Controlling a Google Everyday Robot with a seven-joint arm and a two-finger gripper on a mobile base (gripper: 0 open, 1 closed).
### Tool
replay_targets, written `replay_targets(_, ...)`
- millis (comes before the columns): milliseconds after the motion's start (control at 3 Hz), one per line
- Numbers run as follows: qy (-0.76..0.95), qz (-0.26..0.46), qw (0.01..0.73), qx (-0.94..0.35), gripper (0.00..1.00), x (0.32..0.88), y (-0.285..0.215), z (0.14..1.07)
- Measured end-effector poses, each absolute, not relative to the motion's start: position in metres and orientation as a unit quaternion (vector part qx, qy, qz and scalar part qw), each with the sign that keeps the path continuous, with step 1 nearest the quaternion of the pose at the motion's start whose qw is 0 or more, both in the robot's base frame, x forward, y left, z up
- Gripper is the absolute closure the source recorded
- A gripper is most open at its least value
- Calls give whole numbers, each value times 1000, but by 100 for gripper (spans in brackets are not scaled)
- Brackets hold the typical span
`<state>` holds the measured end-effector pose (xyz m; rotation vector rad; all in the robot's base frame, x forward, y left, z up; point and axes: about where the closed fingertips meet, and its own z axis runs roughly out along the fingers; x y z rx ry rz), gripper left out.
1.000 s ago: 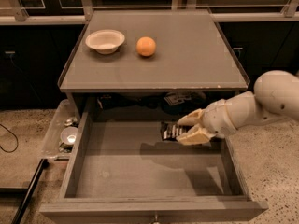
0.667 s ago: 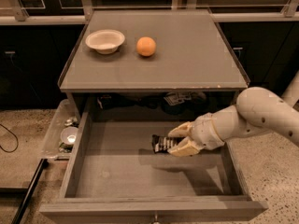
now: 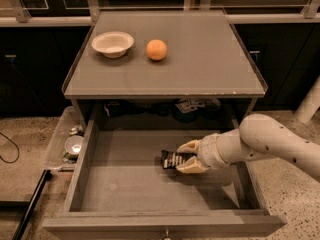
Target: Place rxbar chocolate into top drawer
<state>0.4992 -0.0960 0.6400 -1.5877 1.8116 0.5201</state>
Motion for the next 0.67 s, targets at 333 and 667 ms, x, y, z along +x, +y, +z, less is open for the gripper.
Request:
replay_targets(333,712,166,346,-588,100,512,-101,622)
replay_targets(667,726,168,350,-567,100,523,-102,614)
